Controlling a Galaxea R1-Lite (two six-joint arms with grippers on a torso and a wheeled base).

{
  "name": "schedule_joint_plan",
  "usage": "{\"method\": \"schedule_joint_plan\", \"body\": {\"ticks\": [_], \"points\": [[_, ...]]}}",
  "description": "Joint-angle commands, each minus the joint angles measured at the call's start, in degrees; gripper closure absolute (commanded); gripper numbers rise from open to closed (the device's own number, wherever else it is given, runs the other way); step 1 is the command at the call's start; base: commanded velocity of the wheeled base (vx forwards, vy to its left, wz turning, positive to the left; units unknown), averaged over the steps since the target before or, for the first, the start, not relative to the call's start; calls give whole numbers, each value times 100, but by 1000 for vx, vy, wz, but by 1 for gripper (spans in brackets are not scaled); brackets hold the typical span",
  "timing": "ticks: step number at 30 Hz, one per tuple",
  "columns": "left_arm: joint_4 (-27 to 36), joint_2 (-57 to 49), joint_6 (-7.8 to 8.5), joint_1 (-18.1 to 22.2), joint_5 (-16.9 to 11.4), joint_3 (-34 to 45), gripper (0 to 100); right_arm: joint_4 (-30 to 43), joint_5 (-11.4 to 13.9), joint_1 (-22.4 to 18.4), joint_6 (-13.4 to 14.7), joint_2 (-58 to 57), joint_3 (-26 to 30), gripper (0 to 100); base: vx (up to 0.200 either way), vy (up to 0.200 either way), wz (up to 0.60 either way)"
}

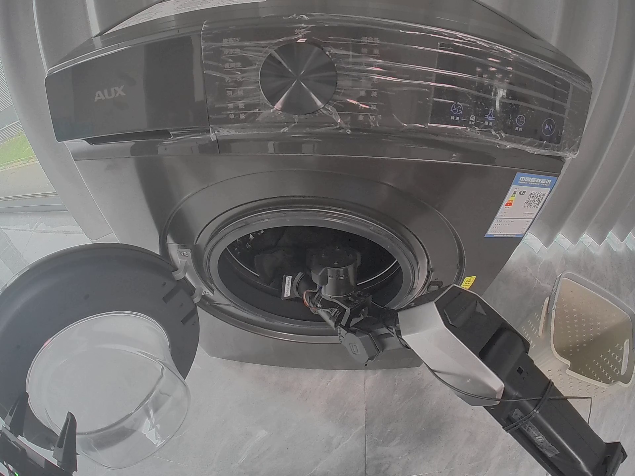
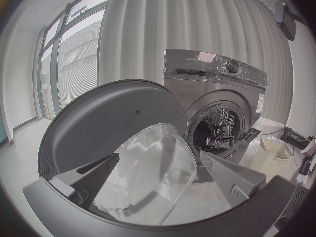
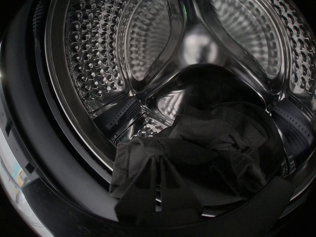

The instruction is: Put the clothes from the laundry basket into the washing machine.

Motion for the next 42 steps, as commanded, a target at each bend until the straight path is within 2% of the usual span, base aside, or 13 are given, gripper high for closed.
{"method": "schedule_joint_plan", "body": {"ticks": [1, 5, 33, 38, 42], "points": [[5, -57, -1, -1, 2, 92, 0, 2, -36, -40, 6, 46, -7, 100, 0, 0, 0], [-4, -66, -1, -1, 2, 92, 0, -24, -186, -119, 15, 37, -7, 100, 0, 0, 0], [-4, -66, 7, 8, 2, 92, 0, -103, -195, -101, 15, 2, -7, 100, 0, 0, 0], [-4, -66, 7, 8, 2, 92, 0, -112, -195, -101, 15, 2, -7, 100, 200, 0, 0], [5, -66, 7, 8, 2, 92, 0, -103, -195, -101, 15, 2, -7, 100, 0, 0, 0]]}}
